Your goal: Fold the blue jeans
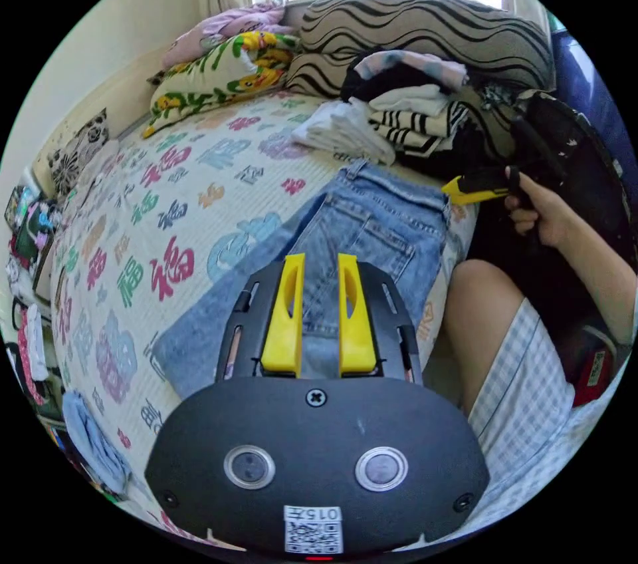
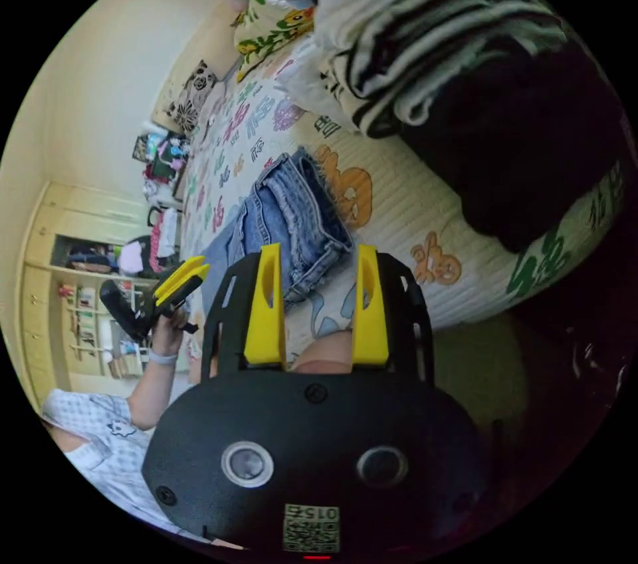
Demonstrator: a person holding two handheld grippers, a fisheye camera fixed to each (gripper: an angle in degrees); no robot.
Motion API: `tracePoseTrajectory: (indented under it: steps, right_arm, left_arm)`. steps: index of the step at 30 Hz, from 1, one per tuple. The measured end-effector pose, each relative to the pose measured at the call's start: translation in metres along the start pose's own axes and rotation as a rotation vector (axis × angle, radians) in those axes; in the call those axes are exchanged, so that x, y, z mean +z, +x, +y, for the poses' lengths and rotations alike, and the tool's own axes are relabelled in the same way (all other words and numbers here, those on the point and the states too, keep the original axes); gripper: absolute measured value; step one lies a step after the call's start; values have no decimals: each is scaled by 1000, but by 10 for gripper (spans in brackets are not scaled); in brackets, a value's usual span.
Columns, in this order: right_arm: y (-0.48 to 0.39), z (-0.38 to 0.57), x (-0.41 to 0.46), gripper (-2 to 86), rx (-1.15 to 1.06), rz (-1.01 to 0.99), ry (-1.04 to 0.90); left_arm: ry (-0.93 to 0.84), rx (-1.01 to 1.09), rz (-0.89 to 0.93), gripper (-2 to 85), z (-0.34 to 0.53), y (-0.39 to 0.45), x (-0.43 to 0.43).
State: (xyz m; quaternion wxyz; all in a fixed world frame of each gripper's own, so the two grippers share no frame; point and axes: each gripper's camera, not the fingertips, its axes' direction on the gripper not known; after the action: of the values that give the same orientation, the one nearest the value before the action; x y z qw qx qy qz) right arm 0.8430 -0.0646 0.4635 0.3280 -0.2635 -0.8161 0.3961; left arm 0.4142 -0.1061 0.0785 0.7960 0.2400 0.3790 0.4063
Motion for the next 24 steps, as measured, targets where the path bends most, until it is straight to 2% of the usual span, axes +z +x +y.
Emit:
tracePoseTrajectory:
  steps: [4, 6, 9, 12, 18, 20, 24]
  right_arm:
    - [25, 6, -11, 167, 89, -103, -43]
    - [30, 4, -25, 173, 118, -138, -28]
    - [39, 3, -43, 167, 161, -170, -22]
    - [48, 11, -60, 158, 172, -214, -7]
    - [56, 30, -86, 120, 93, -359, 10]
    - [57, 38, -86, 115, 105, -429, 9]
    - [54, 51, -79, 127, 128, -452, -7]
  left_arm:
    - [-16, 197, 145, 128, -80, -18, 51]
    - [-156, 255, 263, 165, -129, -37, 106]
    - [-322, 320, 387, 174, -163, -53, 170]
    - [-475, 353, 488, 171, -174, -67, 224]
    - [-541, 277, 769, 158, -173, -123, 264]
    - [-637, 293, 871, 145, -168, -131, 271]
    - [-659, 276, 886, 148, -157, -150, 278]
